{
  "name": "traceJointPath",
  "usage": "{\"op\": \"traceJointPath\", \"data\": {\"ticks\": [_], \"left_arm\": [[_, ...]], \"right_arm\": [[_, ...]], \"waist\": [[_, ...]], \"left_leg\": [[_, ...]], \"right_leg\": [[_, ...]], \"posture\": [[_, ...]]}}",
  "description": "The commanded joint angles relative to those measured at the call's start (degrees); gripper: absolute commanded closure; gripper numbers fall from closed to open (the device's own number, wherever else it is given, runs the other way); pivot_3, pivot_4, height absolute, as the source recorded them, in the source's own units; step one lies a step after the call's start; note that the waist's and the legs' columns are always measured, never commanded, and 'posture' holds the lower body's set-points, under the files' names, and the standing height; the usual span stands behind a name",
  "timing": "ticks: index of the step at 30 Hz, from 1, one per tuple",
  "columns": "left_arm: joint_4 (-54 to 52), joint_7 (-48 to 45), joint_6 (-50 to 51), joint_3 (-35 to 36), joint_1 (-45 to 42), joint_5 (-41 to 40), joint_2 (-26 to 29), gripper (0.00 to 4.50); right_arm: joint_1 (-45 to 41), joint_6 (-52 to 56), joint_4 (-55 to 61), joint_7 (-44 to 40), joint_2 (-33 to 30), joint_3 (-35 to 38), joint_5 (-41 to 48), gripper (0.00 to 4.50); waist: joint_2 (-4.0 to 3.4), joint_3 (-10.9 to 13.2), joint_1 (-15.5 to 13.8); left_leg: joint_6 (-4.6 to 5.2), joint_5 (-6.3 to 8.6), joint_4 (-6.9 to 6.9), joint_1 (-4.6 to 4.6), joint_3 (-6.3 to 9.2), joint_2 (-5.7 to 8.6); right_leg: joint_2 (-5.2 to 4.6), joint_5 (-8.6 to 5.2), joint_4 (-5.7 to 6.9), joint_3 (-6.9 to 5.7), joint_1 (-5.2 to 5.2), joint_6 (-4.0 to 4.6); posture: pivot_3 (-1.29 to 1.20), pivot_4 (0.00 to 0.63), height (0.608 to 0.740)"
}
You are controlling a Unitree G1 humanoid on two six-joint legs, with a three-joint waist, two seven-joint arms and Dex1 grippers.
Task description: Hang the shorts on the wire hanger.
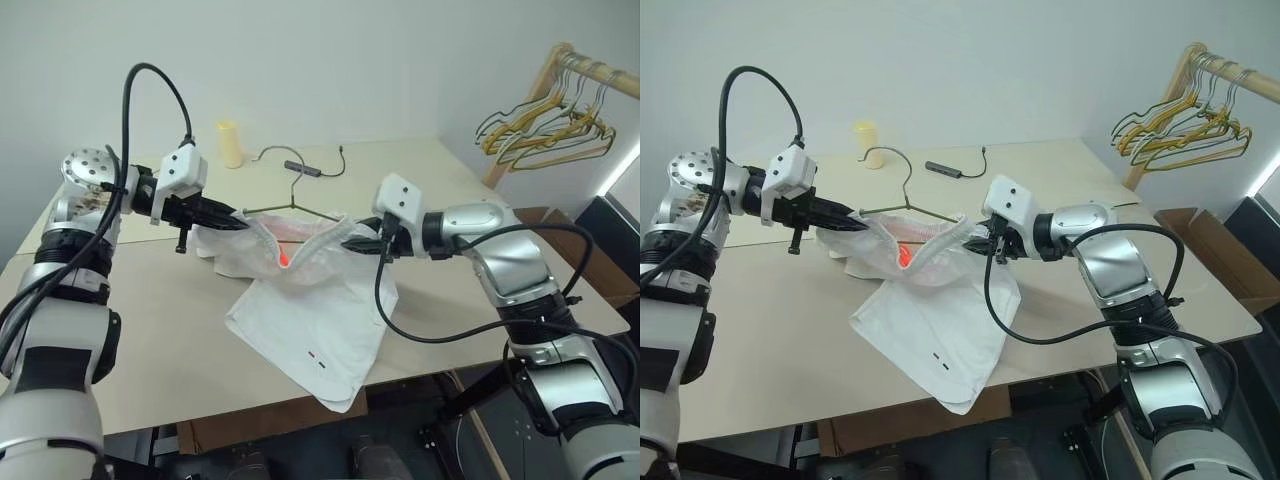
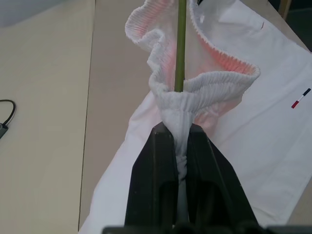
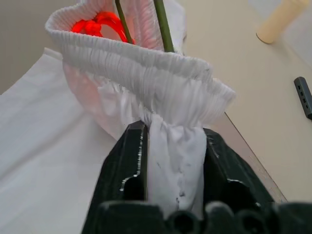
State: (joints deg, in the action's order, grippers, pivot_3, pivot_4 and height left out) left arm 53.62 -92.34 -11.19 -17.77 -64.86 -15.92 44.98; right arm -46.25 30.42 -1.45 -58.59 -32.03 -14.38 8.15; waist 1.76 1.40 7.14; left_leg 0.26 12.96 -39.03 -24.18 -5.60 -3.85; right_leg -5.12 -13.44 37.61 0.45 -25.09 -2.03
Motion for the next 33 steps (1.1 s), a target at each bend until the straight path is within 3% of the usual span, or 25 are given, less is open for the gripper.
{"op": "traceJointPath", "data": {"ticks": [1,2,5,9,11,15,20,26,33], "left_arm": [[-1.6,-0.16,0.16,0.3,-0.6,-1.89,0.88,4.5],[-1.56,-0.16,0.13,0.28,-0.54,-1.91,0.88,4.5],[-0.85,-0.16,0.02,0.83,-0.65,-1.55,0.56,4.5],[1.95,-0.16,-2.17,3.39,-1.62,0.85,-0.78,3.22],[3.87,0.71,-2.54,4.72,-2.26,2.33,-1.37,2.9],[7.75,6.39,-4.1,7.96,-2.83,4.76,-1.79,1.74],[10.04,12.08,-0.05,18.46,-4.37,-0.32,-1.78,0.07],[5.13,12.46,5.05,27.46,0.02,-6.16,-3.5,0.02],[-16.01,10.27,17.12,32.08,12.9,-15.31,-6.95,0.02]], "right_arm": [[-1.35,-1.3,0.23,0.24,0.43,0.99,0.29,4.28],[-1.3,-1.26,0.08,0.44,0.51,0.93,0.13,4.48],[-1.27,-1.31,-0.21,1.01,0.62,0.84,-0.42,4.48],[-1.11,-0.77,0.07,1.73,0.44,1.28,-0.7,4.5],[-0.93,-0.44,0.28,2.15,0.38,1.68,-0.54,4.5],[0.04,2.15,1.41,4.08,0.09,3.62,0.53,4.5],[3.31,7.97,4.48,9.12,-1.0,8.39,1.41,4.5],[5.78,23.18,8.17,18.88,-1.17,15.76,2.04,4.5],[3.31,48.24,8.76,32.55,0.79,24.54,0.17,4.5]], "waist": [[0.0,0.0,0.02],[0.0,0.0,0.06],[0.0,0.0,0.0],[0.0,0.0,0.0],[0.0,0.0,0.0],[0.0,0.0,0.08],[0.0,0.0,0.2],[0.0,0.0,0.32],[0.01,-0.01,1.64]], "left_leg": [[0.0,0.0,0.0,0.0,0.0,0.0],[0.0,0.0,0.0,0.01,0.0,-0.01],[0.0,0.0,0.0,0.01,0.0,-0.01],[0.0,0.0,0.0,0.01,-0.01,0.0],[0.0,0.0,0.0,0.01,0.0,0.0],[0.0,0.0,-0.01,0.01,-0.01,0.0],[0.0,0.0,-0.01,-0.02,0.0,0.01],[0.0,0.0,-0.01,0.02,0.0,0.01],[0.0,0.0,-0.02,0.0,0.05,0.02]], "right_leg": [[0.0,0.0,0.0,0.0,0.0,0.0],[0.01,0.0,0.01,0.0,0.0,0.0],[0.01,0.0,0.03,-0.01,0.0,0.0],[0.0,0.0,0.01,0.0,0.0,0.0],[0.0,0.0,0.01,-0.01,0.0,0.0],[0.0,0.0,0.02,-0.01,0.0,0.0],[-0.02,0.0,0.0,-0.02,0.0,0.0],[-0.04,0.0,0.06,-0.02,0.02,0.0],[-0.07,0.01,0.06,-0.02,0.03,0.0]], "posture": [[-0.09,0.0,0.74],[-0.09,0.0,0.74],[-0.09,0.0,0.74],[-0.1,0.0,0.74],[-0.1,0.0,0.74],[-0.12,0.0,0.74],[-0.13,0.0,0.74],[-0.15,0.0,0.74],[-0.16,0.0,0.74]]}}
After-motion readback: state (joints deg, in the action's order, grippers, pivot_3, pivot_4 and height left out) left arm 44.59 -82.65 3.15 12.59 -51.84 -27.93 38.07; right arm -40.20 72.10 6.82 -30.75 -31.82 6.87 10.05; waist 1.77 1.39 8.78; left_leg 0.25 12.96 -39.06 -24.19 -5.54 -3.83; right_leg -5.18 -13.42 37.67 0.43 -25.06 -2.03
